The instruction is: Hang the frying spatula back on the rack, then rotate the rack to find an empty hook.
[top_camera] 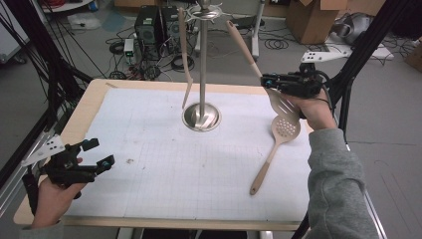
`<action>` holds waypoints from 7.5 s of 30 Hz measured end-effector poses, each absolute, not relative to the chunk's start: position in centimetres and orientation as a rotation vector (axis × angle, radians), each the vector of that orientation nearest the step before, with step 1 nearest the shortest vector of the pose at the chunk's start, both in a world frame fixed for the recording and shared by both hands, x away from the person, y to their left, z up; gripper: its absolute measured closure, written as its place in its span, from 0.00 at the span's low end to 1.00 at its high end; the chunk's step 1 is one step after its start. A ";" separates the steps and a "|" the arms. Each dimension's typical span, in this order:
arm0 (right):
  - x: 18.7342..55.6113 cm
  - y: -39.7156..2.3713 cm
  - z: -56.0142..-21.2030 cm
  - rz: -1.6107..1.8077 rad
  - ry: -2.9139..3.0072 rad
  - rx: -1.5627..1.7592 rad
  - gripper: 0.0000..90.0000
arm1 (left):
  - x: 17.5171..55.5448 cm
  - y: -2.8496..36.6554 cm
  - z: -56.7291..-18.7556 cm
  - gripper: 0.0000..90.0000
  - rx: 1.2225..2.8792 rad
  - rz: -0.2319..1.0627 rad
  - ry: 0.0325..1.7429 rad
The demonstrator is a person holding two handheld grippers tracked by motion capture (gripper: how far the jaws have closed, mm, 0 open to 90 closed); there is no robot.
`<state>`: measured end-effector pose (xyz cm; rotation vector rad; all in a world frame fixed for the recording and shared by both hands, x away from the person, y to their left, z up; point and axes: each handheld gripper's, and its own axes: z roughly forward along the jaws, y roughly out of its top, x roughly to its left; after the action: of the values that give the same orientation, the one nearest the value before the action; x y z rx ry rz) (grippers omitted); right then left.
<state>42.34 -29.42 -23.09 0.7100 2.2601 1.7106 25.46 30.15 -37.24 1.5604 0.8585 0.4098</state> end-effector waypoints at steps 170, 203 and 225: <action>48.7 -21.2 -25.4 1.663 2.328 0.722 0.69 | 24.6 30.8 -37.7 0.04 1.576 0.428 0.891; 45.6 -22.3 -23.4 1.657 2.261 0.637 0.17 | 24.8 30.7 -37.5 0.04 1.569 0.425 0.881; 45.2 -24.0 -20.1 1.663 2.207 0.623 0.87 | 25.0 30.3 -37.7 0.04 1.575 0.412 0.879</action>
<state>45.21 -23.98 -20.08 0.6227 2.2074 1.6625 24.97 30.34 -37.66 1.5751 0.8792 0.4119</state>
